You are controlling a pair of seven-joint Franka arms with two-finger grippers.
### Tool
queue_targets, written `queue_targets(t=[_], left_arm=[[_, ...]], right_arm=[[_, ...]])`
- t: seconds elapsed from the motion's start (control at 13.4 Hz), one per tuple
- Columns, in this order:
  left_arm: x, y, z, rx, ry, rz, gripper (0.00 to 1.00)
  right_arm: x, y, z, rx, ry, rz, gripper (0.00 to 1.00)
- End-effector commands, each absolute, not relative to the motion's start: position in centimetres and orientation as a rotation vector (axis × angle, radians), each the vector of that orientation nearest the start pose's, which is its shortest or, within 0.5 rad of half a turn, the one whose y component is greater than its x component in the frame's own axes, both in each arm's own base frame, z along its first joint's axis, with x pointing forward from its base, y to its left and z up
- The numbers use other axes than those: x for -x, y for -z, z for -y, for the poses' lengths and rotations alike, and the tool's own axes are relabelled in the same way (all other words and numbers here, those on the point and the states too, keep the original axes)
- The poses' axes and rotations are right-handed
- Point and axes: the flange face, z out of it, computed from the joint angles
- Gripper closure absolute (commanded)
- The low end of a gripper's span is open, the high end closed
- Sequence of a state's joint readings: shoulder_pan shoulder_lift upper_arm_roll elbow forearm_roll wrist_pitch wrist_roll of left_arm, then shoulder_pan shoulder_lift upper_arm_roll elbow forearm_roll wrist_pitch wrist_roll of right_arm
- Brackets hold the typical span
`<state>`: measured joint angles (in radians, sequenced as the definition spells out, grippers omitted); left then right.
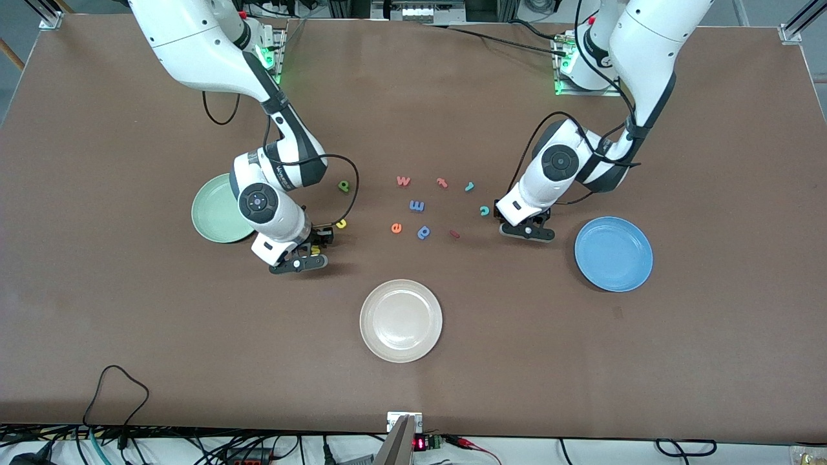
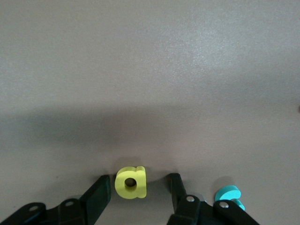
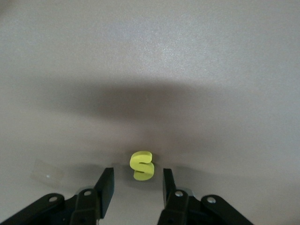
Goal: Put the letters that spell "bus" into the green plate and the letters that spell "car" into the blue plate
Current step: 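Grasp the yellow s with the right gripper while the left gripper grasps yellow a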
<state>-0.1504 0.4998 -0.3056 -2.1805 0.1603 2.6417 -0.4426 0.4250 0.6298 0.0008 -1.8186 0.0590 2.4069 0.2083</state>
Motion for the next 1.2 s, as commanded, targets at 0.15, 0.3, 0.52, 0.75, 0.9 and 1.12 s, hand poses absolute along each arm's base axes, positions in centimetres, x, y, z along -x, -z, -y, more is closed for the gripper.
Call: queue_targets(t=[0.15, 0.3, 0.52, 0.75, 0.9, 1.12], left_arm=[[-49.2, -16.1, 25.2, 3.168, -0.085, -0.241, 0.78], [-49.5, -17.3, 24.9, 3.138, -0.121, -0.237, 0.82], [-51.7, -22.2, 24.5, 3.028, -0.185, -0.261, 0.82], [-54.9, -27.4, 23.8, 2.925, -0.289, -0.227, 0.82], [-56.6, -28.8, 21.5, 2.898, -0.316, -0.242, 0.81], [-60.0, -29.8, 13.1, 2.934, -0.33, -0.361, 0.8]], right_arm=[[-59.1, -18.3, -27.0, 3.1, -0.047, 0.25, 0.5], [-59.1, -17.8, -27.0, 3.102, -0.053, 0.25, 0.52], [-59.1, -17.7, -27.0, 3.102, -0.048, 0.252, 0.56], [-59.0, -17.6, -27.0, 3.102, -0.05, 0.253, 0.66], [-59.0, -17.6, -27.1, 3.103, -0.05, 0.254, 0.79], [-59.0, -17.5, -27.0, 3.102, -0.053, 0.253, 1.0]])
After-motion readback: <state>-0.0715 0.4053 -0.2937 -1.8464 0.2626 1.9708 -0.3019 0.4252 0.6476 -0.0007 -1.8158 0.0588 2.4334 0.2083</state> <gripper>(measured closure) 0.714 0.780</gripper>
